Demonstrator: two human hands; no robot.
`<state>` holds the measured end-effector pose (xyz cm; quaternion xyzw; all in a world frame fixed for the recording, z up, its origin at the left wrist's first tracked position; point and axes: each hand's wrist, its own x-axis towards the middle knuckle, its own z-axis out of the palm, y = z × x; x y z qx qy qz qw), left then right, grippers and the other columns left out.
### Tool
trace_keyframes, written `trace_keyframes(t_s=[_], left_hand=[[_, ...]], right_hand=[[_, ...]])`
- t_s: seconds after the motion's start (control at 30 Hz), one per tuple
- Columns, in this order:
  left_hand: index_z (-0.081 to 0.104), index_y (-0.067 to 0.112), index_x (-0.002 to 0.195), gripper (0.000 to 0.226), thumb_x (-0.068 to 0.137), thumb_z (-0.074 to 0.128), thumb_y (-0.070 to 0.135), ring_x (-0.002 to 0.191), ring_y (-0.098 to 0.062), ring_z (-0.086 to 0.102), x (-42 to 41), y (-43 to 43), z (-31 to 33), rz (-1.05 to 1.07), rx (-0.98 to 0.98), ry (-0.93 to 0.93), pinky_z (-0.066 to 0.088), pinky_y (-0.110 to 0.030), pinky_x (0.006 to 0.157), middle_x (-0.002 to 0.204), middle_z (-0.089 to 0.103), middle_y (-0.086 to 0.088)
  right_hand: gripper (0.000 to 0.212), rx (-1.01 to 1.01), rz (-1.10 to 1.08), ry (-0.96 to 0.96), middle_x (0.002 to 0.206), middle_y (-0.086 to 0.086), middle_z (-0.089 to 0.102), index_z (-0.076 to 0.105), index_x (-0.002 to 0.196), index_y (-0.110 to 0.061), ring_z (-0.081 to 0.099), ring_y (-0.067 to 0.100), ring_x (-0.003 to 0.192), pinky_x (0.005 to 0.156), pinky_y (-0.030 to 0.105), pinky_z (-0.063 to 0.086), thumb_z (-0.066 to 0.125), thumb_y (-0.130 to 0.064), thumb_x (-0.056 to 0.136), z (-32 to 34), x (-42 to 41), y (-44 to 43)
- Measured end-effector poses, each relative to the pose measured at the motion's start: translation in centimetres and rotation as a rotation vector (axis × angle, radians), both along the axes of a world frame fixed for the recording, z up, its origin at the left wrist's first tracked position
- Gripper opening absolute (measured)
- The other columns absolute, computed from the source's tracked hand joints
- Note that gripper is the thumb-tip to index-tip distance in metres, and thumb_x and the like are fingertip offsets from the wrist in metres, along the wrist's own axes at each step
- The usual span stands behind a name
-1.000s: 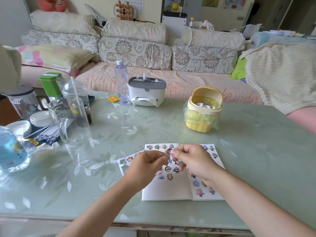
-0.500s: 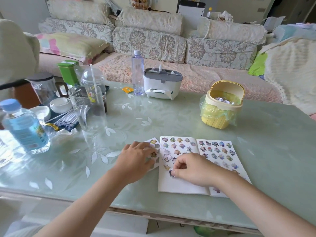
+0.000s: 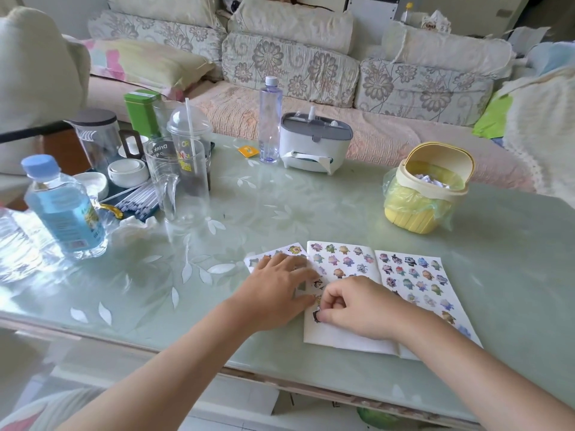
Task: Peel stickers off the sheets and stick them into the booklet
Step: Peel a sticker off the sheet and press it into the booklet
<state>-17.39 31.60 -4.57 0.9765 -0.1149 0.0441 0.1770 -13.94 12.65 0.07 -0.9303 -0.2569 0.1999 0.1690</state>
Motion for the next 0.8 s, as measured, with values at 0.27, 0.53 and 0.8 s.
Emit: trace_keyframes(t_s=[0.27, 0.53, 0.8], left_hand=[[0.052, 0.039, 0.137, 0.045, 0.093, 0.055, 0.05, 0.143, -0.018, 0.023, -0.3, -0.3, -0.9, 0.001, 0.002, -0.082, 0.019, -0.035, 0.115, 0.153, 0.036, 0.008], [0.064, 0.026, 0.102, 0.017, 0.089, 0.054, 0.021, 0.096, -0.017, 0.052, -2.3, -0.4, -1.2, -0.121, -0.132, -0.236, 0.05, -0.038, 0.079, 0.1, 0.059, 0.009], [0.063, 0.029, 0.127, 0.037, 0.098, 0.046, 0.044, 0.104, -0.017, 0.054, -4.4, -0.1, -1.5, -0.229, 0.089, -0.301, 0.046, -0.029, 0.08, 0.119, 0.056, 0.007]], right_hand=[[0.033, -0.115, -0.027, -0.258, 0.081, -0.015, 0.06, 0.061, 0.091, -0.036, 0.055, 0.003, 0.081, 0.063, 0.025, 0.039, 0.073, -0.06, 0.072, 0.6, -0.8, 0.3], [0.012, 0.053, 0.131, -0.437, 0.098, -0.014, 0.061, 0.071, 0.094, -0.036, 0.059, 0.006, 0.088, 0.066, 0.023, 0.035, 0.063, -0.043, 0.089, -1.4, -2.4, -1.6], [0.043, -0.003, 0.292, -0.555, 0.112, -0.014, 0.052, 0.067, 0.118, -0.032, 0.053, 0.012, 0.1, 0.062, 0.026, 0.05, 0.05, -0.035, 0.079, -3.0, -4.6, -4.0]])
